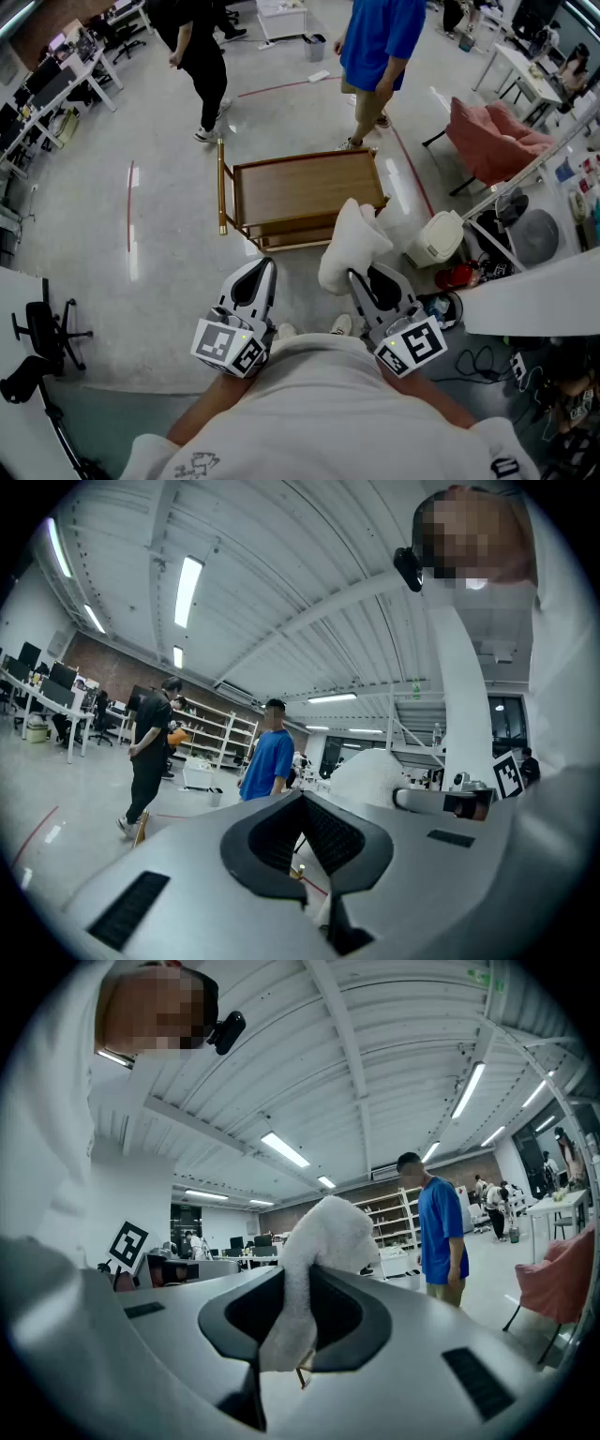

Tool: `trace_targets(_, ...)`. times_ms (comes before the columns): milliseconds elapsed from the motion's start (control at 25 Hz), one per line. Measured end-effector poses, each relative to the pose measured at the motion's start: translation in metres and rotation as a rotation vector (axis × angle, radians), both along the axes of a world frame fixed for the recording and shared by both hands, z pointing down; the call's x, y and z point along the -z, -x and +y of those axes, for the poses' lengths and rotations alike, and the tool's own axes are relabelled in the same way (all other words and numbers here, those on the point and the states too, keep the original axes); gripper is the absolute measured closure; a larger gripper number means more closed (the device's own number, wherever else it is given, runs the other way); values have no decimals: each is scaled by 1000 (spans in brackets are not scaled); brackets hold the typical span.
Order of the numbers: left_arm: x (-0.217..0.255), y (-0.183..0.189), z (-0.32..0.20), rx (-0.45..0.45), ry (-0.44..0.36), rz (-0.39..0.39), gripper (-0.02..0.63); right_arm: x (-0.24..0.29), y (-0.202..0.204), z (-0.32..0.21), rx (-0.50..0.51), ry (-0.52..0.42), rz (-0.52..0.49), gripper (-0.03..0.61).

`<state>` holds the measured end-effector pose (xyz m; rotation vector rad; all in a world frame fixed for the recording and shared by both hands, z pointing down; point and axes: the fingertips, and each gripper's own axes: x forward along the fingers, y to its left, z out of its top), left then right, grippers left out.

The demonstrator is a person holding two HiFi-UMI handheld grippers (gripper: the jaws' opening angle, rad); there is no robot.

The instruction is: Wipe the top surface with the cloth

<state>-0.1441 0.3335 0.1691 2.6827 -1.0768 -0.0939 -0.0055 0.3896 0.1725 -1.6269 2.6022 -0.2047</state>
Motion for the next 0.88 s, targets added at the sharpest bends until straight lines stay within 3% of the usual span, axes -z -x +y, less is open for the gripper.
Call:
trace_targets(560,-6,-29,-14,8,8,-9,606,-5,-28,-16,19,2,-7,495)
trace_targets(880,-11,-66,-24,28,9,-24,606,-13,-70,-30,41,16,-37,495)
